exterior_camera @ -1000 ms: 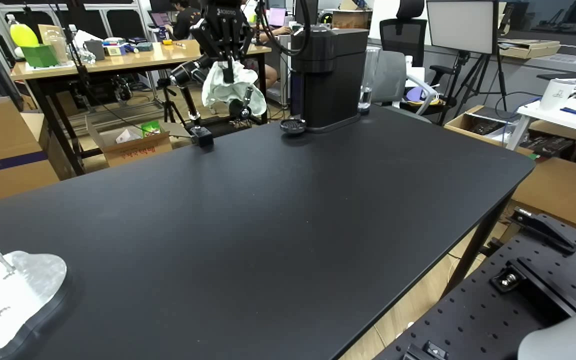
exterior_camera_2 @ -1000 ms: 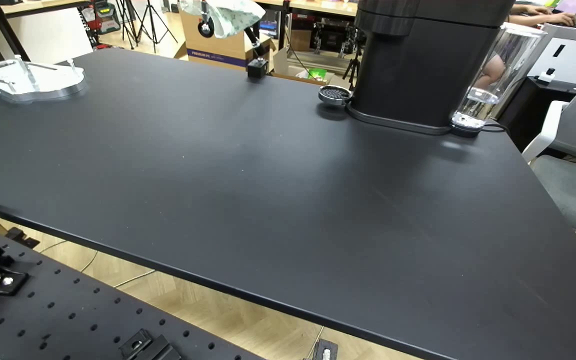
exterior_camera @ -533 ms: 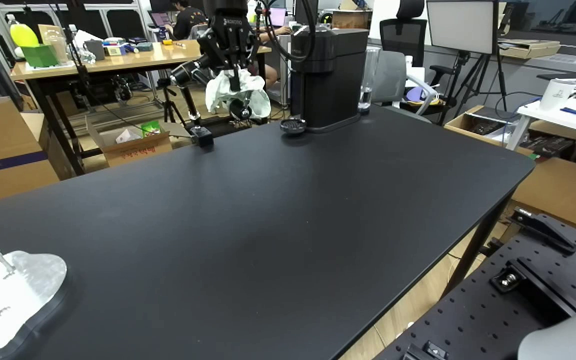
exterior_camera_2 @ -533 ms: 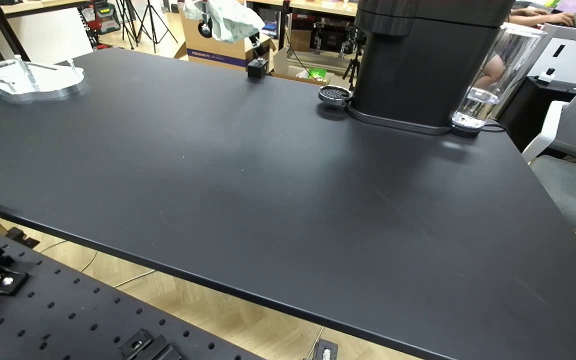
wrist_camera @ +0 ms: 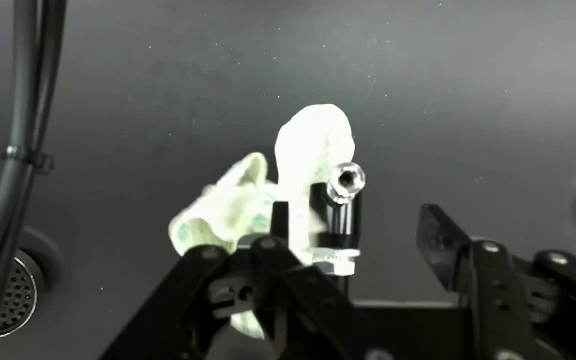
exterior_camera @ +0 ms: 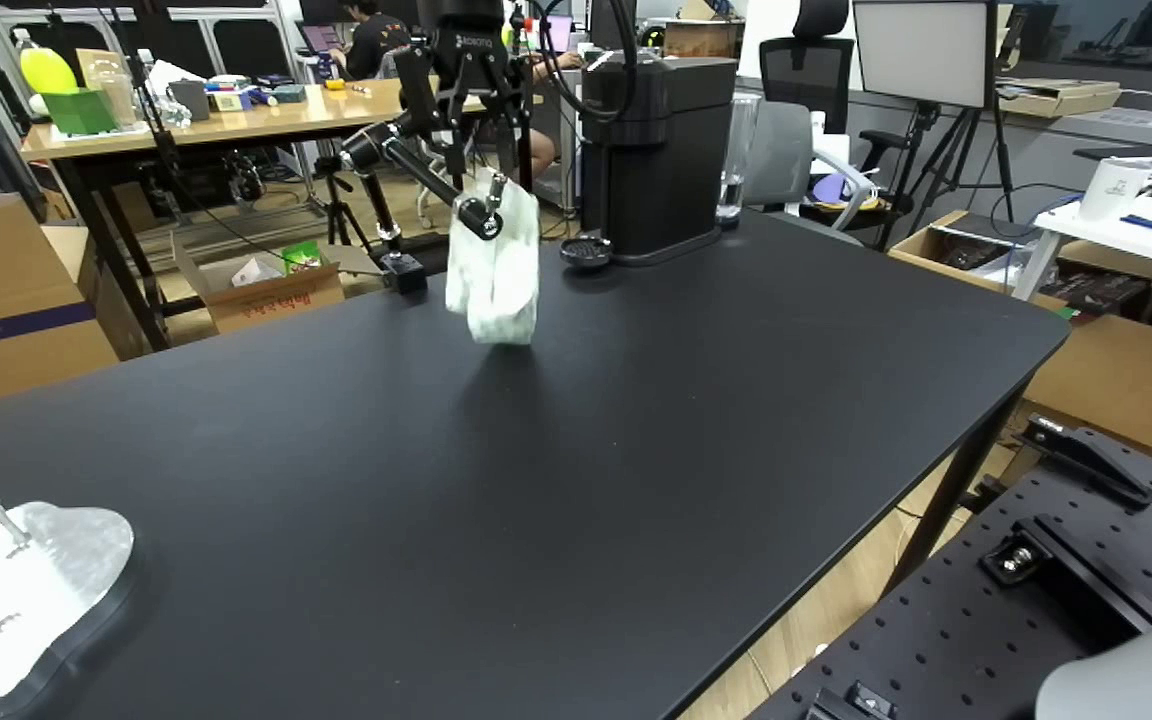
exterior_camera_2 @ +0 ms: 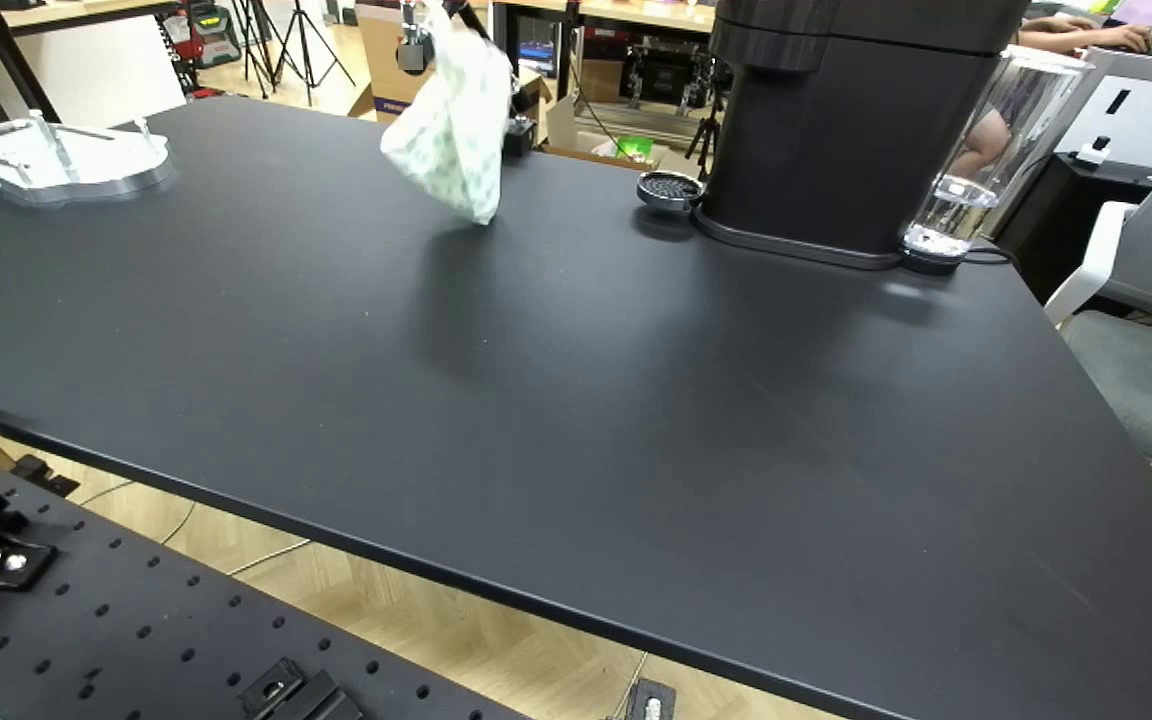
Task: Pick the cloth and hang it on the object
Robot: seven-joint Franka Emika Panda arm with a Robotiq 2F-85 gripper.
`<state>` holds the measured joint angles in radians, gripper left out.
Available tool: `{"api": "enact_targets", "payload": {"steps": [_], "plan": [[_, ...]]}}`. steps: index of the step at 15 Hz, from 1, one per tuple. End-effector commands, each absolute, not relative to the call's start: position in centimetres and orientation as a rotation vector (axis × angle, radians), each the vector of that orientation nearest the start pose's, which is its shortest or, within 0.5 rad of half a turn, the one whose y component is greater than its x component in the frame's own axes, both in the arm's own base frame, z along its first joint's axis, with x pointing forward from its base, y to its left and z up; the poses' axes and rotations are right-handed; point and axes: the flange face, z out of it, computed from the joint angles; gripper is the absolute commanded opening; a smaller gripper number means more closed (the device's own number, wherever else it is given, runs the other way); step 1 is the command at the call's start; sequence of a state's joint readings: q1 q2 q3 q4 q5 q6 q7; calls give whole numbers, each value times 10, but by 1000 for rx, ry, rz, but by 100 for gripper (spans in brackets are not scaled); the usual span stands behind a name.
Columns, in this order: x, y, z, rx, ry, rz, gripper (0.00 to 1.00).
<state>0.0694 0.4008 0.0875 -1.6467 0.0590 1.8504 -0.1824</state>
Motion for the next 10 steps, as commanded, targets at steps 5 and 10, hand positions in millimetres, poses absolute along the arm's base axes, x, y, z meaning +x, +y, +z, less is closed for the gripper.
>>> {"api": "enact_targets", "payload": {"steps": [5,10], "plan": [[642,90,384,-3024,-413,264,38],[624,85,425,-3065,-422,199,2]]}}
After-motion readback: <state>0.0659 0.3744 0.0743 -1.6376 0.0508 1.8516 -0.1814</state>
